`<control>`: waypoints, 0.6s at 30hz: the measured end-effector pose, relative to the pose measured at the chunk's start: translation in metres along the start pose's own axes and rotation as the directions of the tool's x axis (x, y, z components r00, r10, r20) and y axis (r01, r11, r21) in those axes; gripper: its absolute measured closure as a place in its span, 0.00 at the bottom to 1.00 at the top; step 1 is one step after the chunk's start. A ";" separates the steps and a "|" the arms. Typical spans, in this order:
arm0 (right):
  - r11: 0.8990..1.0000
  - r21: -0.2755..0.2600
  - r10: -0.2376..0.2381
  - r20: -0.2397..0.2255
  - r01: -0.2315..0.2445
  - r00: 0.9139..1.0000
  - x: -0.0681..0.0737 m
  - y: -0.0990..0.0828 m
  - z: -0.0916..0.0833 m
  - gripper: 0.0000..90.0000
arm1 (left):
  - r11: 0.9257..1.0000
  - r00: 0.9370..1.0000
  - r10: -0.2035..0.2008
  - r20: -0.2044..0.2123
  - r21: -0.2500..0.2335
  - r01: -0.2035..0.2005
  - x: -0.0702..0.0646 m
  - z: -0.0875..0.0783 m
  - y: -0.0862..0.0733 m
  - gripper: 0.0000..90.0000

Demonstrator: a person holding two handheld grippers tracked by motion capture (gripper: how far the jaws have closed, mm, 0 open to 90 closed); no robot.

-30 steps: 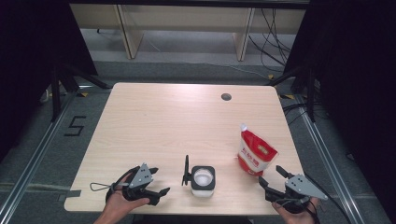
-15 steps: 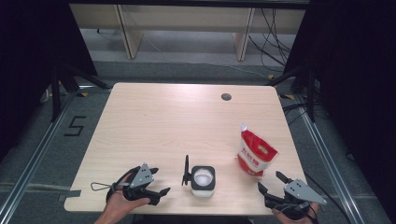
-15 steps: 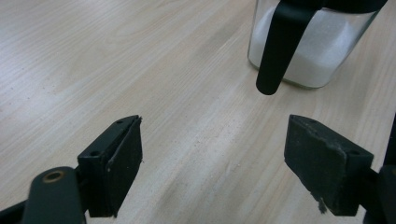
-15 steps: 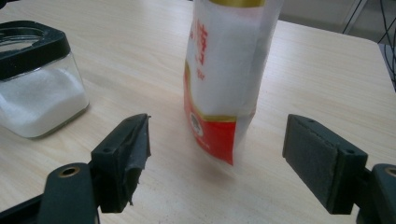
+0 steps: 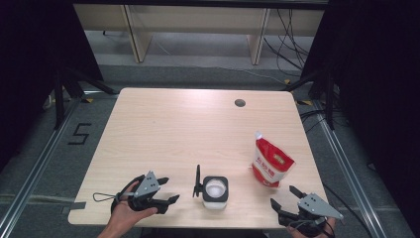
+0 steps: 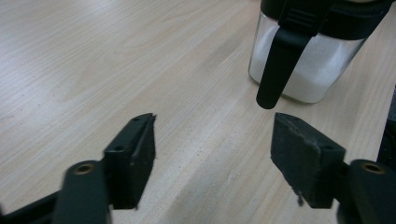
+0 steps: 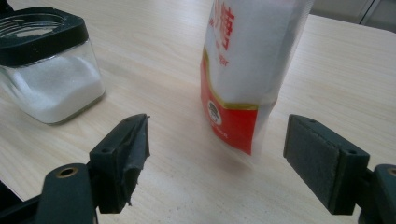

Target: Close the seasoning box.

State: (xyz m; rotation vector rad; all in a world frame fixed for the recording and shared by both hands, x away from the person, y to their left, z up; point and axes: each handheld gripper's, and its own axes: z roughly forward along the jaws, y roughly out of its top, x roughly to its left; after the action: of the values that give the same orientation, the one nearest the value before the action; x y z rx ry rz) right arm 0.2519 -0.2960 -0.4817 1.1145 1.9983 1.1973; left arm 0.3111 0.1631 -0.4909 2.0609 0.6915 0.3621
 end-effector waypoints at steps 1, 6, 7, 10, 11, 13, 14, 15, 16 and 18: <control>1.000 0.003 0.003 0.000 -0.003 1.000 0.001 0.000 0.000 0.26 | 1.000 1.000 0.020 -0.001 -0.012 -0.020 0.001 -0.002 0.001 0.42; 1.000 0.018 0.021 0.003 -0.021 1.000 0.005 0.000 -0.003 0.26 | 0.998 0.999 -0.016 0.046 -0.057 0.019 0.000 -0.009 0.005 0.73; 0.998 0.026 0.051 0.006 -0.051 0.999 0.008 0.000 -0.003 0.26 | 0.998 0.998 -0.023 0.050 -0.059 0.026 -0.001 -0.010 0.007 0.79; 1.000 0.013 0.019 -0.021 -0.018 1.000 0.007 0.000 -0.001 0.27 | 0.997 0.999 0.002 0.044 -0.076 0.002 -0.004 -0.012 0.014 0.89; 1.000 0.014 0.003 -0.012 -0.003 1.000 0.007 0.001 -0.002 0.27 | 0.998 0.999 0.012 0.036 -0.067 -0.010 -0.006 -0.014 0.017 0.91; 1.000 0.019 0.003 -0.019 -0.003 1.000 0.008 0.001 -0.002 0.27 | 0.997 0.999 0.017 0.047 -0.076 -0.013 -0.009 -0.013 0.022 0.96; 1.000 0.012 0.011 -0.022 -0.011 1.000 0.010 0.001 -0.001 0.27 | 0.996 0.998 0.031 0.059 -0.084 -0.026 -0.010 -0.013 0.025 0.98; 1.000 0.023 0.018 -0.002 -0.017 1.000 0.011 0.001 -0.003 0.27 | 0.996 0.997 0.041 0.059 -0.080 -0.036 -0.012 -0.013 0.028 0.99; 1.000 0.021 0.009 -0.002 -0.009 1.000 0.010 0.001 -0.003 0.27 | 0.996 0.997 0.053 0.054 -0.075 -0.049 -0.015 -0.013 0.032 0.99; 1.000 0.017 0.016 -0.009 -0.016 1.000 0.010 0.000 -0.002 0.27 | 0.995 0.995 0.069 0.072 -0.078 -0.064 -0.018 -0.012 0.037 0.99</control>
State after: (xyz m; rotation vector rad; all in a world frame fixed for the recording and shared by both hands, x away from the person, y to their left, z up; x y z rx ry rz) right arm 0.2452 -0.2884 -0.4807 1.1372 2.0135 1.1974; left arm 0.3035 0.1445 -0.4530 2.0186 0.5572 0.3427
